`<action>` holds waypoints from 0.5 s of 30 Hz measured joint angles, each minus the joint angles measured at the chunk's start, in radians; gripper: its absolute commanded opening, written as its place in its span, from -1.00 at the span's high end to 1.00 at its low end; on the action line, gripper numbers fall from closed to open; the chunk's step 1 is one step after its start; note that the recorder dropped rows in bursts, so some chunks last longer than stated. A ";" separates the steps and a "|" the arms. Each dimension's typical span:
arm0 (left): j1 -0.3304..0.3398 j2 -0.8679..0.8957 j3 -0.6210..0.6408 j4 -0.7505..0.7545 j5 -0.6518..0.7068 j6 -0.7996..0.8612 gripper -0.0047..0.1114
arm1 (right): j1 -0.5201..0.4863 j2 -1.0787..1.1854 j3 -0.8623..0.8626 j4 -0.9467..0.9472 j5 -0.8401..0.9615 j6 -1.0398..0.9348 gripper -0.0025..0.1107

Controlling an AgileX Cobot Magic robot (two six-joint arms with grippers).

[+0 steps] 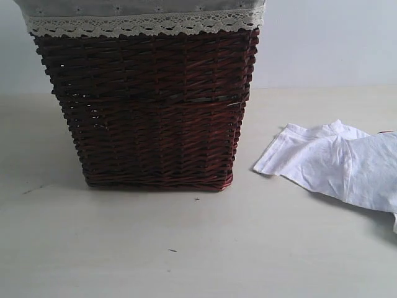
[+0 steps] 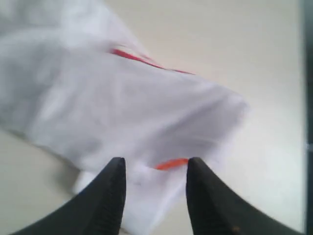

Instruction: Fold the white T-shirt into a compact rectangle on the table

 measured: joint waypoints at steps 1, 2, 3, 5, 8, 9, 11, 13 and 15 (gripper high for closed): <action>0.000 0.000 0.000 0.000 0.000 0.000 0.92 | 0.017 -0.002 -0.003 0.099 -0.002 -0.069 0.26; 0.000 0.000 0.000 0.000 0.000 0.000 0.92 | 0.036 -0.002 -0.003 0.196 -0.002 -0.133 0.26; 0.000 0.000 0.000 0.000 0.000 0.000 0.92 | 0.052 -0.002 -0.003 0.271 -0.002 -0.181 0.26; 0.000 0.000 0.000 0.000 0.000 0.000 0.92 | 0.092 -0.003 -0.003 0.429 -0.004 -0.295 0.27; 0.000 0.000 0.000 0.000 0.000 0.000 0.92 | 0.151 -0.010 -0.003 0.539 -0.004 -0.405 0.27; 0.000 0.000 0.000 0.000 0.000 0.000 0.92 | 0.168 -0.016 -0.003 0.553 -0.004 -0.433 0.27; 0.000 0.000 0.000 0.000 0.000 0.000 0.92 | 0.193 -0.036 -0.003 0.576 -0.018 -0.465 0.27; 0.000 0.000 0.000 0.000 0.000 0.000 0.92 | 0.204 -0.059 -0.003 0.616 -0.053 -0.477 0.28; 0.000 0.000 0.000 0.000 0.000 0.000 0.92 | 0.219 -0.079 -0.003 0.673 -0.072 -0.492 0.37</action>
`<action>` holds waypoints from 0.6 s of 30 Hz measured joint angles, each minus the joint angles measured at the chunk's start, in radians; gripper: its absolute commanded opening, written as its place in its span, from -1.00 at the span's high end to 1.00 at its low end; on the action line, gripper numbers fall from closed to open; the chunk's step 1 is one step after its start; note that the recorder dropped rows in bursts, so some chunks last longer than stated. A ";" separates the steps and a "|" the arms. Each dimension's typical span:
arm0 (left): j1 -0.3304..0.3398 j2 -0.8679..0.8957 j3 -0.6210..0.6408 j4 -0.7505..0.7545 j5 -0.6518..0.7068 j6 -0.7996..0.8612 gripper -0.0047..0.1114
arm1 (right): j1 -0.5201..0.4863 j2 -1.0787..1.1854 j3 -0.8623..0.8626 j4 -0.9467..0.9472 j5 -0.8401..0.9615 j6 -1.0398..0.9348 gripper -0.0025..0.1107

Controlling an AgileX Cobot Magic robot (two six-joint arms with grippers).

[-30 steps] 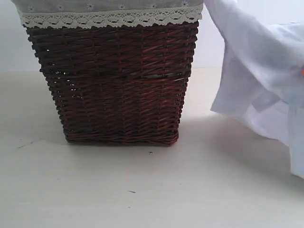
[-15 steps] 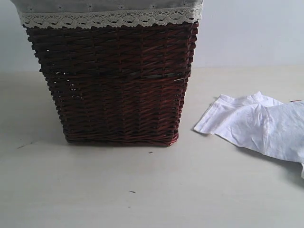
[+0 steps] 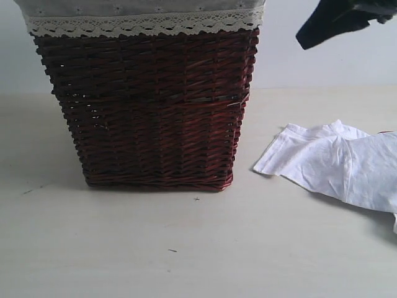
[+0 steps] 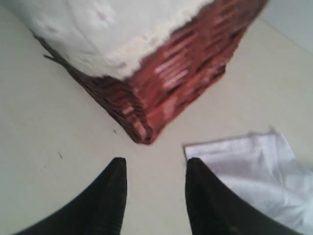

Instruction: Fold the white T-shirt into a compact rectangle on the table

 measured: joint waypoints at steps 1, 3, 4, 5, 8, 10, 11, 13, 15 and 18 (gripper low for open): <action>0.000 0.000 0.000 0.000 0.000 0.000 0.92 | 0.012 -0.004 0.000 0.026 -0.005 -0.011 0.46; 0.000 0.000 0.000 0.000 0.000 0.000 0.92 | 0.046 -0.006 0.013 0.048 -0.019 -0.035 0.63; 0.000 0.000 0.000 0.000 0.000 0.000 0.92 | 0.065 -0.006 0.025 0.048 -0.032 -0.044 0.72; 0.000 0.000 0.000 0.000 0.000 0.000 0.92 | 0.081 -0.001 0.039 0.048 -0.051 -0.049 0.81; 0.000 0.000 0.000 0.000 0.000 0.000 0.92 | 0.110 0.032 0.074 0.049 -0.147 -0.052 0.96; 0.000 0.000 0.000 0.000 0.000 0.000 0.92 | 0.125 0.065 0.085 0.072 -0.232 -0.052 0.96; 0.000 0.000 0.000 0.000 0.000 0.000 0.92 | 0.134 0.086 0.090 0.089 -0.262 -0.054 0.96; 0.000 0.000 0.000 0.000 0.000 0.000 0.92 | 0.154 0.131 0.093 0.156 -0.326 -0.084 0.96; 0.000 0.000 0.000 0.000 0.000 0.000 0.92 | 0.183 0.179 0.093 0.248 -0.396 -0.143 0.96; 0.000 0.000 0.000 0.000 0.000 0.000 0.92 | 0.225 0.234 0.093 0.320 -0.513 -0.188 0.96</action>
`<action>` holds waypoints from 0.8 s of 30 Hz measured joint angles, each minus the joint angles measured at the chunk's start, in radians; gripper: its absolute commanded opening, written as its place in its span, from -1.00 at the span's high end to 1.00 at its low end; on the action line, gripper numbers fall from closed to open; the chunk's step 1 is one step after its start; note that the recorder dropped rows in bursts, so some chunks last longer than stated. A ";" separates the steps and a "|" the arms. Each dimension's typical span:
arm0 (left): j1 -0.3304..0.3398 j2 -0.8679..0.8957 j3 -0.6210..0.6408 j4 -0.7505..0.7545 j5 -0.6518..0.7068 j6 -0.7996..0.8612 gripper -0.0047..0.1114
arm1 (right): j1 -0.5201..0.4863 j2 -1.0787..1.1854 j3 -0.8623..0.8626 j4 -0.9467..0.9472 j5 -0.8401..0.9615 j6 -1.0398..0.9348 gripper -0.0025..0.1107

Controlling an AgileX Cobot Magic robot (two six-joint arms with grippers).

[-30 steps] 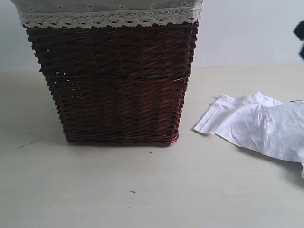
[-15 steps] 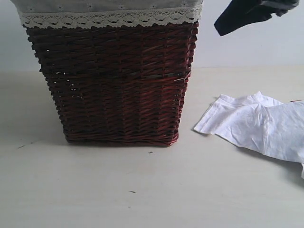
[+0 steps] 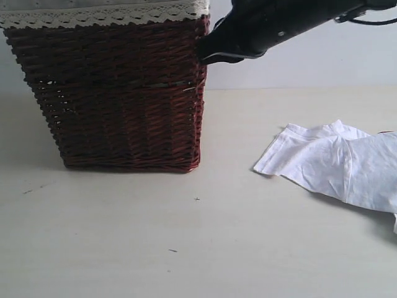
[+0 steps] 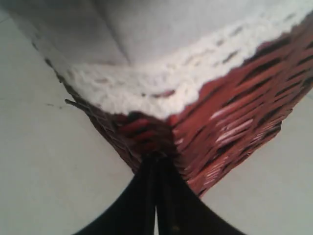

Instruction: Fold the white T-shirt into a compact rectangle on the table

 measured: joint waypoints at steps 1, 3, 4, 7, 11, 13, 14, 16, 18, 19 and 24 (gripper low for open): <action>0.000 0.000 0.000 0.000 0.000 0.000 0.92 | 0.006 0.014 0.000 0.007 -0.037 -0.002 0.94; 0.000 0.000 0.000 0.000 0.000 0.000 0.92 | 0.008 0.035 0.000 -0.004 -0.100 0.008 0.82; 0.000 0.000 0.000 0.000 0.000 0.000 0.92 | 0.005 0.035 0.000 -0.018 -0.116 0.024 0.72; 0.000 0.000 0.000 0.000 0.000 0.000 0.92 | -0.031 0.004 0.000 -0.137 -0.128 0.139 0.34; 0.000 0.000 0.000 0.000 0.000 0.000 0.92 | -0.152 -0.130 0.000 -0.586 0.025 0.561 0.22; 0.000 0.000 0.000 0.000 0.000 0.000 0.92 | -0.187 -0.163 -0.002 -0.798 0.172 0.697 0.22; 0.000 0.000 0.000 0.000 0.000 0.000 0.92 | -0.197 -0.167 -0.002 -0.889 0.269 0.734 0.22; 0.000 0.000 0.000 0.000 0.000 0.000 0.92 | -0.199 -0.167 0.030 -0.974 0.489 0.733 0.22; 0.000 0.000 0.000 0.000 0.000 0.000 0.92 | -0.181 -0.172 0.072 -0.948 0.541 0.723 0.22; 0.000 0.000 0.000 0.000 0.000 0.000 0.92 | -0.149 -0.183 0.143 -0.933 0.556 0.718 0.22; 0.000 0.000 0.000 0.000 0.000 0.000 0.92 | -0.064 -0.195 0.522 -1.044 0.269 0.702 -0.05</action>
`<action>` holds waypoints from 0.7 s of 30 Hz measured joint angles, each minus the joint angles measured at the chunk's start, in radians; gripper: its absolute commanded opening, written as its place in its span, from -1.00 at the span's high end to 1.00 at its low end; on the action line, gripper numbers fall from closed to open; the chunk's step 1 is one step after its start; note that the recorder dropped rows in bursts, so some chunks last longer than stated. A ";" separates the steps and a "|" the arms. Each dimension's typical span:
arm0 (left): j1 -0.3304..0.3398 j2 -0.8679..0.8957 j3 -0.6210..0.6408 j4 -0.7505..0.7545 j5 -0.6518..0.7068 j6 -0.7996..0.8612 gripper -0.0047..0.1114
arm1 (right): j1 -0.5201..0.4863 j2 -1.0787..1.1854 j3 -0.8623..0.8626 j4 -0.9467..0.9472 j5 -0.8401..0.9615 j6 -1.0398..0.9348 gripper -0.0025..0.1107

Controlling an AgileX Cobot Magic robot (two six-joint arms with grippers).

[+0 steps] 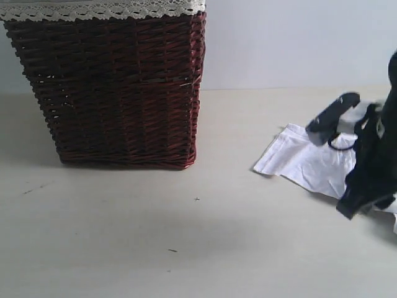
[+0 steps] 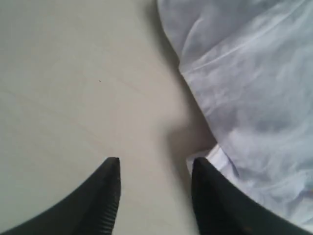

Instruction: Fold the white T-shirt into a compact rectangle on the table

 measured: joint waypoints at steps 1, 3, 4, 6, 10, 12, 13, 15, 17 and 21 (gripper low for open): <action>0.000 0.000 0.000 0.000 0.000 0.000 0.92 | 0.009 0.008 0.074 -0.079 -0.098 0.004 -0.10; 0.000 0.000 0.000 0.000 0.000 0.000 0.92 | 0.015 0.030 0.139 -0.281 -0.213 0.122 -0.10; 0.000 0.000 0.000 0.000 0.000 0.000 0.92 | 0.015 0.042 0.144 -0.351 -0.217 0.172 -0.10; 0.000 0.000 0.000 0.000 0.000 0.000 0.92 | 0.015 0.098 0.148 -0.485 -0.201 0.258 -0.10; 0.000 0.000 0.000 0.000 0.000 0.000 0.92 | 0.015 0.256 0.150 -0.637 -0.198 0.383 -0.10; 0.000 0.000 0.000 0.000 0.000 0.000 0.92 | 0.015 0.313 0.150 -0.778 -0.183 0.551 -0.05; 0.000 0.000 0.000 0.000 0.000 0.000 0.92 | 0.015 0.336 0.150 -0.839 -0.178 0.606 0.07; 0.000 0.000 0.000 0.000 0.000 0.000 0.92 | 0.015 0.381 0.150 -0.971 -0.159 0.739 0.47; 0.000 0.000 0.000 0.000 0.000 0.000 0.92 | 0.015 0.413 0.150 -1.030 -0.155 0.788 0.86; 0.000 0.000 0.000 0.000 0.000 0.000 0.92 | 0.083 0.397 0.118 -1.034 -0.054 0.788 0.96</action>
